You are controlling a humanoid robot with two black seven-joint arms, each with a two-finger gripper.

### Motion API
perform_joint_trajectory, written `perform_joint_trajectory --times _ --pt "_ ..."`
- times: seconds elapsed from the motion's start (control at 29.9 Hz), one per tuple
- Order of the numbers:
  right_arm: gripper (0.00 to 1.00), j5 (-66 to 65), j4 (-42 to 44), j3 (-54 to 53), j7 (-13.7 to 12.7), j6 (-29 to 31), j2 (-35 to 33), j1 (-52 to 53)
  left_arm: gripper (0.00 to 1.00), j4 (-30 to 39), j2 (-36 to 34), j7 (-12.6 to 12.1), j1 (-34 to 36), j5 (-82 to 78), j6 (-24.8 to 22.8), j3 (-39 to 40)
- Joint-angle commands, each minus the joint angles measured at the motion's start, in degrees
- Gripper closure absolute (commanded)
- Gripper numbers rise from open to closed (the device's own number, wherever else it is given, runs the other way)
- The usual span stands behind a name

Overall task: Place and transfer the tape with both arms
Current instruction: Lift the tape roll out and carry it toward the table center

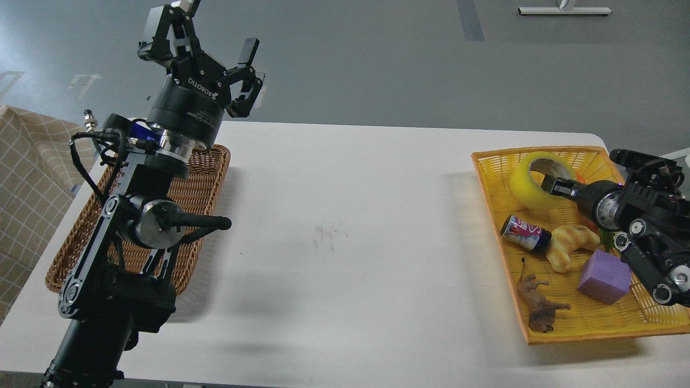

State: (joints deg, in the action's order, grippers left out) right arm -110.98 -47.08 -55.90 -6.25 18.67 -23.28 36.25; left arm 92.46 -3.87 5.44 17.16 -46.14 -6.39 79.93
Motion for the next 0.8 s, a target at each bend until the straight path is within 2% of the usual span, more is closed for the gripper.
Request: perform_joint_trajectory --times 0.0,0.27,0.77 --pt "1.00 2.95 -1.08 -0.18 0.01 0.05 -0.19 2.68 0.02 0.00 0.00 -0.08 -0.02 0.08 -0.03 -0.21" --pt "1.00 6.83 -7.06 0.44 0.01 -0.13 0.86 7.52 0.02 0.00 0.09 -0.17 0.16 0.00 -0.03 -0.39" --pt "1.00 6.65 -8.91 15.28 0.01 -0.13 13.77 20.52 0.02 0.09 0.26 -0.08 -0.02 -0.18 0.23 -0.39"
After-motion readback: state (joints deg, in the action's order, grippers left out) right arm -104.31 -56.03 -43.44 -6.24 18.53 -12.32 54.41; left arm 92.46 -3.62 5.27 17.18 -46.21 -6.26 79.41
